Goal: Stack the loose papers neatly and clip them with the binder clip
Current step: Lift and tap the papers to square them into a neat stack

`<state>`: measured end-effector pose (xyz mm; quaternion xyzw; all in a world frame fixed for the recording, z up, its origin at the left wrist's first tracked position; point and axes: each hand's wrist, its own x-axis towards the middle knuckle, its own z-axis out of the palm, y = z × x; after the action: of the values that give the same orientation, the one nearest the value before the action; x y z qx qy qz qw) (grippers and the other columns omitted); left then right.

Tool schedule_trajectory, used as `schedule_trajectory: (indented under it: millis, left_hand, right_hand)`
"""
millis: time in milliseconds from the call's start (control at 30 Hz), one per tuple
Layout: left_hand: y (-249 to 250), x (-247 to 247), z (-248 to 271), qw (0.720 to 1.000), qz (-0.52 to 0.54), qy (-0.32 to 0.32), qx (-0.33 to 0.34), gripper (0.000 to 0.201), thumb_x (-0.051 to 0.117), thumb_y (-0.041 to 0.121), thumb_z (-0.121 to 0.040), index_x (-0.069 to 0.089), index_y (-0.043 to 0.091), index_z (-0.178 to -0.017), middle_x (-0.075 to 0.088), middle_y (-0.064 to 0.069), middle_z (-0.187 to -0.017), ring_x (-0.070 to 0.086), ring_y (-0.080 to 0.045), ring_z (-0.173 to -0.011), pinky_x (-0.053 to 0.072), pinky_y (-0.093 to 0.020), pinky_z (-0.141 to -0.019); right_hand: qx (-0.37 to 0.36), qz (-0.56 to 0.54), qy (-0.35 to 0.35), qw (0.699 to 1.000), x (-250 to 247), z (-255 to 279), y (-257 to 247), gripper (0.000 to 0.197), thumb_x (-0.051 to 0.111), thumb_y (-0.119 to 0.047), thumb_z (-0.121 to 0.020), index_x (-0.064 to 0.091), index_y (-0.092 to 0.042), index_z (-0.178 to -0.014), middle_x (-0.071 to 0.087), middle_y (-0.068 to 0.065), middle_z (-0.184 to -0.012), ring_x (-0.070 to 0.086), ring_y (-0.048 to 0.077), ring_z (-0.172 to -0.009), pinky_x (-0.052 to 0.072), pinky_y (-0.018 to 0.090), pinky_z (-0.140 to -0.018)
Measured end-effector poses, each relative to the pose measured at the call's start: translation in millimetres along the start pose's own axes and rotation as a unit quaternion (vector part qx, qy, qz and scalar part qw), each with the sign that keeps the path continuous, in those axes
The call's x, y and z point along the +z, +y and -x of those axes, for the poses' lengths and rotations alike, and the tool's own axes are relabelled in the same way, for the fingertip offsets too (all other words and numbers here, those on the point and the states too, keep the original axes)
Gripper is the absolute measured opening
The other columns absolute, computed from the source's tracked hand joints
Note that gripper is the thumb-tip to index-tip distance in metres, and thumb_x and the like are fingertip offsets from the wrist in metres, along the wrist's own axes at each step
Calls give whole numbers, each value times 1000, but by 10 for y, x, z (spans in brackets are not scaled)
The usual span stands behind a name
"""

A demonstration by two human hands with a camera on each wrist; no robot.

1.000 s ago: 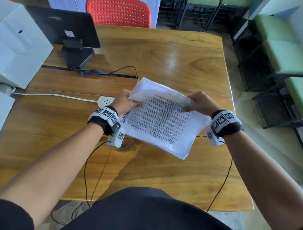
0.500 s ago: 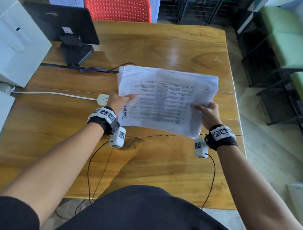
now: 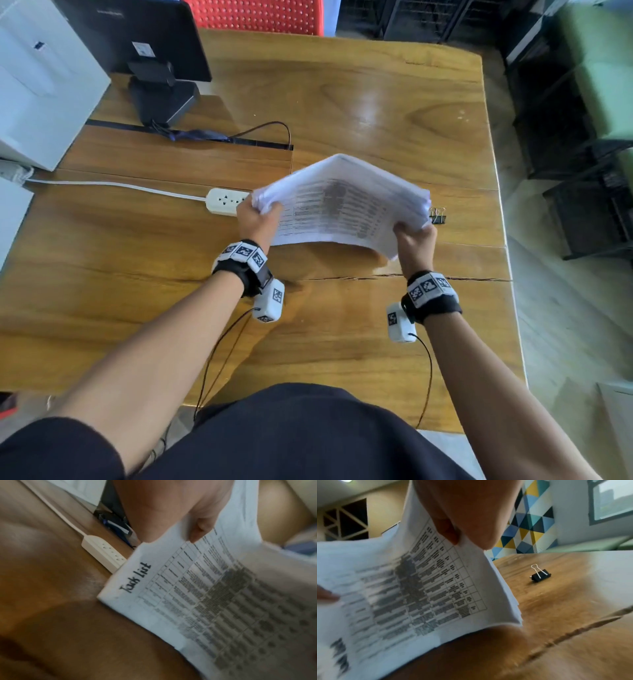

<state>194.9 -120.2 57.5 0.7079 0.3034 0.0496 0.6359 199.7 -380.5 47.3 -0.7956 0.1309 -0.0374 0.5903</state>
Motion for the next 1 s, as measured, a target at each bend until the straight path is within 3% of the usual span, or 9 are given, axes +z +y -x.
schedule_trajectory:
  millis: [100, 233, 367, 467, 633, 700, 800, 900, 1000]
  left_hand:
    - [176, -31, -87, 1000, 15, 24, -1, 10, 64, 10, -80, 62, 10, -90, 60, -3, -76, 52, -13, -59, 44, -18, -44]
    - [325, -214, -147, 997, 6, -11, 80, 16, 67, 7, -81, 63, 21, -89, 67, 8, -84, 64, 0, -72, 54, -12, -59]
    - [52, -181, -111, 997, -35, -37, 55, 29, 67, -2, -77, 56, 17, -96, 62, 11, -81, 59, 2, -69, 45, -3, -52]
    - [-42, -67, -49, 996, -51, -34, 69, 30, 62, -3, -79, 54, 25, -79, 54, 7, -70, 49, -7, -59, 42, -17, -50]
    - [156, -145, -141, 998, 0, 7, 56, 16, 61, 5, -81, 60, 13, -95, 65, 0, -86, 63, -10, -71, 51, -17, -56]
    - [152, -209, -149, 998, 14, 1, 60, 26, 64, 2, -78, 59, 18, -98, 67, 1, -92, 65, -11, -80, 55, -18, -64]
    - [-12, -202, -119, 998, -15, -34, 51, 36, 68, -4, -76, 57, 20, -100, 66, 2, -97, 64, -12, -86, 51, -9, -62]
    - [-69, -160, -104, 999, -32, -13, 8, 20, 69, 5, -81, 61, 18, -94, 65, 1, -89, 63, -10, -74, 44, -2, -50]
    - [-39, -209, -199, 999, -27, -18, -8, 13, 68, 6, -83, 61, 17, -84, 63, 4, -79, 58, -1, -65, 45, -13, -52]
  right_hand:
    - [-43, 3, 25, 999, -71, -106, -229, 12, 56, -1, -74, 54, -11, -67, 53, -3, -63, 47, -1, -53, 44, 23, -53]
    - [-84, -53, 10, 995, -267, -131, -377, 11, 50, 12, -71, 55, 2, -71, 49, 2, -67, 43, 11, -58, 40, 21, -51]
    - [-3, -29, -16, 999, -81, -74, -102, 25, 46, 8, -65, 57, -5, -84, 55, -1, -70, 53, 4, -61, 47, 21, -56]
    - [26, 15, -26, 999, 78, -81, 59, 18, 49, 10, -71, 56, -4, -81, 54, 4, -72, 50, 15, -66, 45, 31, -61]
    - [-40, 14, 4, 999, -75, -140, -132, 11, 52, 3, -69, 50, -7, -64, 46, -7, -60, 40, -1, -51, 38, 15, -48]
    - [-29, -19, -5, 999, -160, -134, -62, 13, 51, 3, -67, 57, -1, -77, 51, -6, -63, 45, 6, -57, 41, 19, -52]
    - [-1, -41, -40, 998, -119, -48, 157, 42, 52, 9, -66, 56, -3, -106, 61, 8, -90, 57, 17, -80, 52, 26, -68]
    - [26, -9, -37, 999, 2, 32, 248, 34, 56, 10, -73, 59, -7, -103, 63, 9, -92, 59, 19, -82, 50, 30, -75]
    - [15, 25, -12, 1000, -78, -95, 135, 13, 68, 2, -77, 65, 1, -90, 65, 11, -83, 57, 16, -72, 51, 35, -69]
